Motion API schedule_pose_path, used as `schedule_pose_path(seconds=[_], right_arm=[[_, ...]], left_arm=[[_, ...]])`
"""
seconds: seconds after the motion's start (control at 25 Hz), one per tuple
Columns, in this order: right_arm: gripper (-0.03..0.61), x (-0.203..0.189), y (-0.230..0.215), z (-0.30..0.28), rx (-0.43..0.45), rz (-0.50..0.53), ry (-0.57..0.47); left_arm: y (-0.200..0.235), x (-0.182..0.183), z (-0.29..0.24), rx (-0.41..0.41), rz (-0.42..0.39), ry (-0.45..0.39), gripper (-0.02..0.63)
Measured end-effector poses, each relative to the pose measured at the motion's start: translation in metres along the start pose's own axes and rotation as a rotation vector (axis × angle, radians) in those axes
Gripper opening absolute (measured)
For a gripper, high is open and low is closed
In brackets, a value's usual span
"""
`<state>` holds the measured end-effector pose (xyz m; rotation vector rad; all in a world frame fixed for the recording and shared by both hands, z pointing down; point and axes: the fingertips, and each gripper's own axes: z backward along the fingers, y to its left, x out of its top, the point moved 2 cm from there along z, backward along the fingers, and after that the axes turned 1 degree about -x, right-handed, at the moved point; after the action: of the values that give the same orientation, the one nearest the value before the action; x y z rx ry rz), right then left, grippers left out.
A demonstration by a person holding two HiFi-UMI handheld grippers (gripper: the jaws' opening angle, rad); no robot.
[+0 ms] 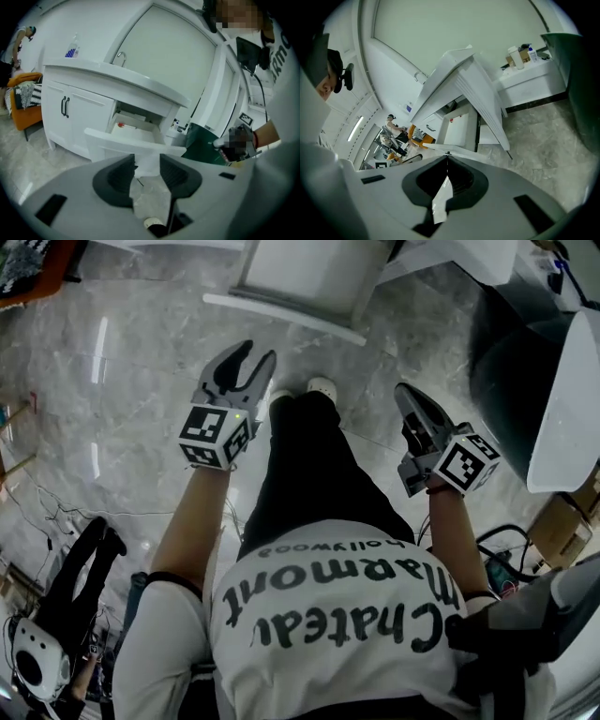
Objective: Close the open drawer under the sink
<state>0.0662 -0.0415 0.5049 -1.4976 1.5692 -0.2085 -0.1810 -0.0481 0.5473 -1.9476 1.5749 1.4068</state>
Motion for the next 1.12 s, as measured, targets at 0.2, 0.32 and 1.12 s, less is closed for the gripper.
schedule_pose_path(seconds=[0.2,0.32,1.12], right_arm=[[0.011,-0.008,-0.034,-0.016,-0.026,0.004,0.03],[0.011,-0.021,-0.062,-0.016,-0.038,-0.028,0.031],[0.011,-0.037,-0.076,-0.007,-0.062,-0.153,0.077]], left_arm=[[0.028,-0.043,-0.046,0.062,-0.026,0.075,0.175],[0.027,-0.06,-0.072,0.079,-0.049,0.109,0.221],[0.04,-0.049,-0.134,0.141,0.003,0.256,0.132]])
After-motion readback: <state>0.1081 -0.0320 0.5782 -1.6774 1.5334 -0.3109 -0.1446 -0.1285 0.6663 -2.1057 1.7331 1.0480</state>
